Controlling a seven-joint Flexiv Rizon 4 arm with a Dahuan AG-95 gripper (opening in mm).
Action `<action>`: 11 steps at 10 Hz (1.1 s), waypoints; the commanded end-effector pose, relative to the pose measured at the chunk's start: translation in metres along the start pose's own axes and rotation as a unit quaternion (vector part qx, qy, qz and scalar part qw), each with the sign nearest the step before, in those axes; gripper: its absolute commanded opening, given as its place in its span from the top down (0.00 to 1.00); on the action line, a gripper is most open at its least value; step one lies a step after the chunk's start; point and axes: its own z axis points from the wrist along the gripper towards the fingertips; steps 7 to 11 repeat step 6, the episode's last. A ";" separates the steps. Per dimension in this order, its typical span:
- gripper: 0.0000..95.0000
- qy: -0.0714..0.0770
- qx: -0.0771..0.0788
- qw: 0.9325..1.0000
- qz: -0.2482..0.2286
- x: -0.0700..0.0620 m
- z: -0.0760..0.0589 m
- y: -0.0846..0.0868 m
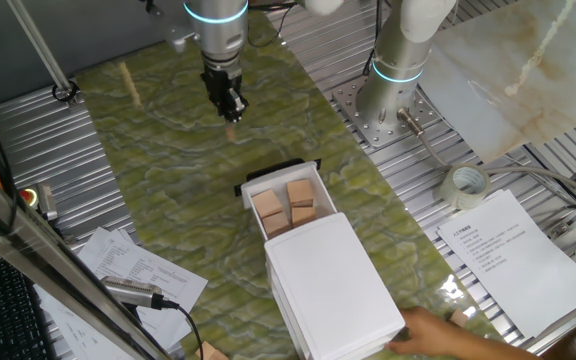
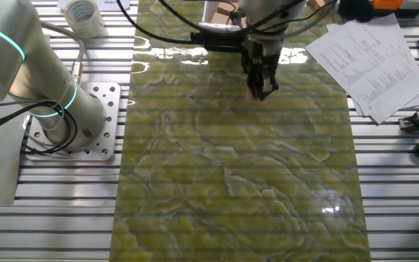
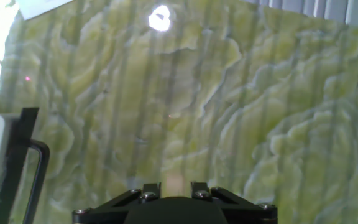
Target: Take something out of a drawer
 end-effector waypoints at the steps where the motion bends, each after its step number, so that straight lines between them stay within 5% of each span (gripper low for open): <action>1: 0.40 -0.009 -0.015 1.000 0.025 -0.001 0.001 0.000; 11: 0.40 -0.014 -0.018 1.000 0.009 -0.003 0.000 0.001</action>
